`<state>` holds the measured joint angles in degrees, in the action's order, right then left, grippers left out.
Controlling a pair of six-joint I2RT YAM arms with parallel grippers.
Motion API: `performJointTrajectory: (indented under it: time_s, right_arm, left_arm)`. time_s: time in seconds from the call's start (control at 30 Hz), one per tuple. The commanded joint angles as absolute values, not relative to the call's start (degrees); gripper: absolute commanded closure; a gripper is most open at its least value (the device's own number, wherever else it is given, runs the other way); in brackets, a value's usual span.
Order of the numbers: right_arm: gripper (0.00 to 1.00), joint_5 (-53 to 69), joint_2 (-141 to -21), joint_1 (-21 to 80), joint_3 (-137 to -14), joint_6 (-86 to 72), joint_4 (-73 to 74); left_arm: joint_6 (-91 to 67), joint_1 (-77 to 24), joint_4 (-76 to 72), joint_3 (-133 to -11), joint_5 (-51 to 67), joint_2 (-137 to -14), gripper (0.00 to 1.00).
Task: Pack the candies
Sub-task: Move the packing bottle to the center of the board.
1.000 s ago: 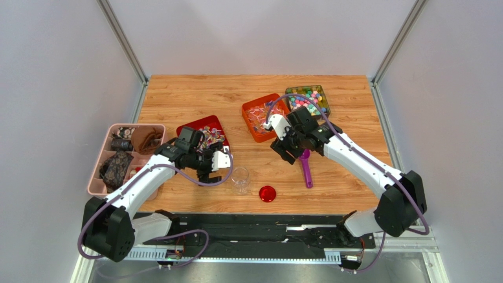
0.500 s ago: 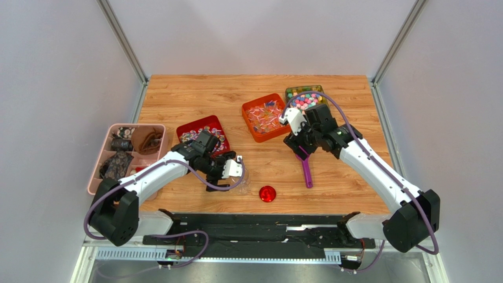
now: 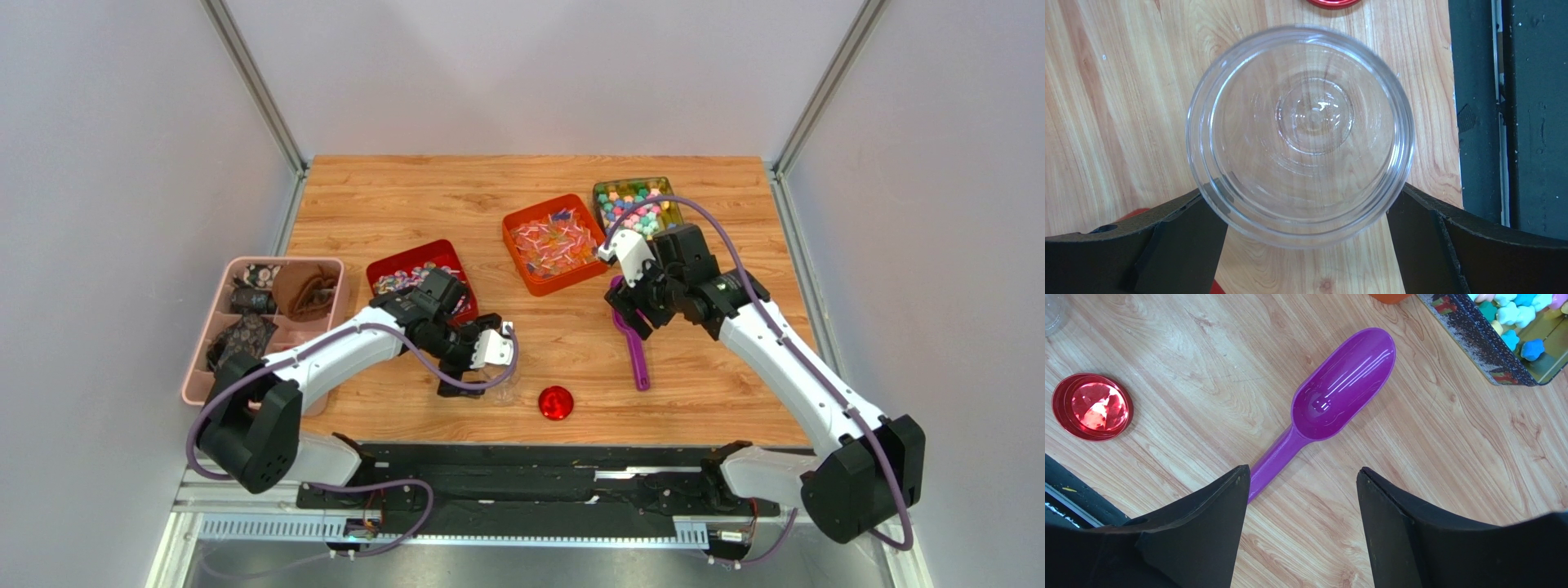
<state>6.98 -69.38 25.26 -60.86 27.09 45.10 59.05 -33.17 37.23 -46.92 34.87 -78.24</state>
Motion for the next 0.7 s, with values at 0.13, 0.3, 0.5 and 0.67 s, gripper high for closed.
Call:
performJointTrajectory:
  time_s: [0.13,0.3,0.5,0.67]
  right_arm:
    - [0.31,9.67,-65.48,21.8,-59.59,27.25,41.58]
    - [0.31,10.02,-64.95,21.18,-58.36,26.81,40.52]
    - [0.31,9.93,-64.6,21.18,-57.92,26.37,39.38]
    - [0.31,9.67,-64.43,21.18,-57.31,26.28,38.85]
  left_arm:
    - [58.1,-35.5,34.72,-49.57,38.15,-80.24,0.01]
    - [57.66,-35.6,34.28,-50.01,37.62,-80.77,0.01]
    - [56.78,-35.86,33.93,-50.54,37.09,-81.04,0.07]
    - [55.99,-36.65,33.66,-50.98,36.04,-81.39,0.18]
